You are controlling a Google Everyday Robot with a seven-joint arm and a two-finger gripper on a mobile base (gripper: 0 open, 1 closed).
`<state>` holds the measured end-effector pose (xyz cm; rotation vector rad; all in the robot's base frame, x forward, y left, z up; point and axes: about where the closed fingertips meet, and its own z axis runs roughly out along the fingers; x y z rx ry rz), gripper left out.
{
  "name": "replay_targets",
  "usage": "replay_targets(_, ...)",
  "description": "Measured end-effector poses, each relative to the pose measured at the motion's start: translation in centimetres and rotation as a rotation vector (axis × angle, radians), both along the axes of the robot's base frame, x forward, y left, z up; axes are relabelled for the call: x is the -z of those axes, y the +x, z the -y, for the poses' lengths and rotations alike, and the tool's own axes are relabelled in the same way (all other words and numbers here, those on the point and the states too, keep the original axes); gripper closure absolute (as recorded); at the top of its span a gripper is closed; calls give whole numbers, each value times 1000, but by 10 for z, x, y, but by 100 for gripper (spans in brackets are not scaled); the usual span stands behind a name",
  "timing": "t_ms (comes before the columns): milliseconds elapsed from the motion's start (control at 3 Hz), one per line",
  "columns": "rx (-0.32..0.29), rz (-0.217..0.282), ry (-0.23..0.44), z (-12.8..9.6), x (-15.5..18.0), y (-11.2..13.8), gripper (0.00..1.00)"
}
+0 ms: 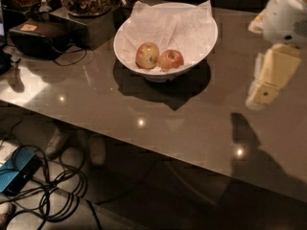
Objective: Pick apple from white bowl
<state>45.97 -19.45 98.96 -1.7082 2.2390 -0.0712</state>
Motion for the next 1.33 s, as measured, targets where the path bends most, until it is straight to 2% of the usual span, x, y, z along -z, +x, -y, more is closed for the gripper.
replay_targets(333, 2, -7, 17, -25, -14, 28, 0)
replay_targets(667, -41, -8, 48, -55, -24, 52, 0)
replay_targets(1000, -43, 20, 59, -59, -29, 58, 0)
replay_targets(1333, -19, 22, 94, -62, -25, 63, 0)
